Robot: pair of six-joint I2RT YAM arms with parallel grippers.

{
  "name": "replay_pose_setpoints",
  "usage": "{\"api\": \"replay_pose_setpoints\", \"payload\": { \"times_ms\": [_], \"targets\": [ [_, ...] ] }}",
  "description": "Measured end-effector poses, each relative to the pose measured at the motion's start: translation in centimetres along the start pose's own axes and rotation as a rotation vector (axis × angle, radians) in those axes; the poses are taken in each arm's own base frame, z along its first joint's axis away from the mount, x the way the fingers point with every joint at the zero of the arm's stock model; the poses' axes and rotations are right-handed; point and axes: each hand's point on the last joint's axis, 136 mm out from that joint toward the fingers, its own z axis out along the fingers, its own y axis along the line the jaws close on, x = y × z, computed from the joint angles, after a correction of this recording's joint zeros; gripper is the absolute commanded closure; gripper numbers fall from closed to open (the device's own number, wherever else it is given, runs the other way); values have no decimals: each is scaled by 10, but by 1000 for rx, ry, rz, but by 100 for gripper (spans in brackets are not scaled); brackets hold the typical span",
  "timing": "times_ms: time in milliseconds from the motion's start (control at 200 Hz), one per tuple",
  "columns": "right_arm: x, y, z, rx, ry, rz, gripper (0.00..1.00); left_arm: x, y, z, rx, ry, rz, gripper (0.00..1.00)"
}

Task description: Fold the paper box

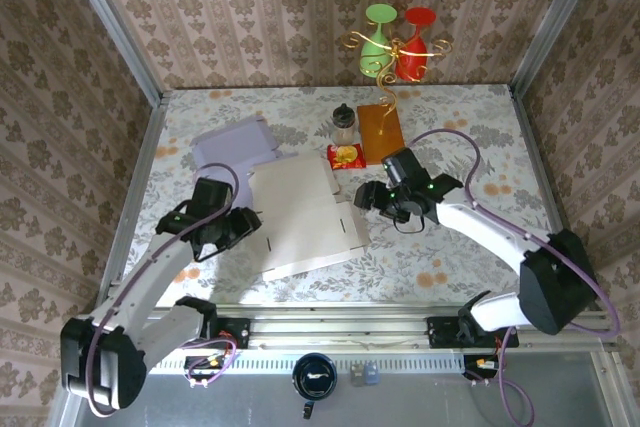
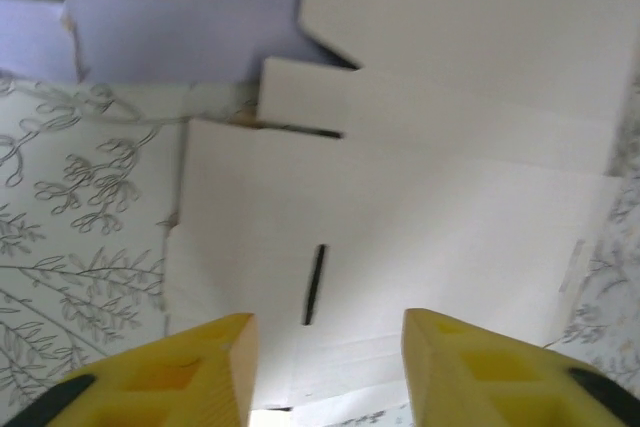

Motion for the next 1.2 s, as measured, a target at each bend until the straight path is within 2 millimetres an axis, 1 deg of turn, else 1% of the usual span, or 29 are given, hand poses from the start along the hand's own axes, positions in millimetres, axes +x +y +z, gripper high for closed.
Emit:
{"api": "replay_pose_setpoints", "payload": {
  "times_ms": [110, 200, 315, 395, 495, 630, 880, 1200],
  "targets": [
    [0, -3, 23, -16, 56, -3, 31, -1, 22, 13, -25, 33, -93, 62],
    [1, -9, 41, -22, 101, 4, 32, -5, 31, 18, -30, 41, -144, 63],
    [-2, -17, 58, -24, 144, 10, 32, -12, 37, 24, -21, 41, -186, 64],
    [-10, -14, 65, -49, 151, 1, 32, -14, 40, 29, -12, 46, -203, 65],
    [-22, -8, 75, -93, 155, -9, 32, -13, 43, 35, -8, 56, -211, 71],
    [-27, -7, 91, -129, 185, -25, 33, -13, 47, 41, -4, 60, -226, 73],
    [-19, -5, 103, -171, 242, -48, 35, -13, 53, 49, -9, 67, -228, 78],
    [-15, 5, 100, -243, 274, -69, 37, -6, 62, 60, -26, 90, -231, 83]
  ]
}}
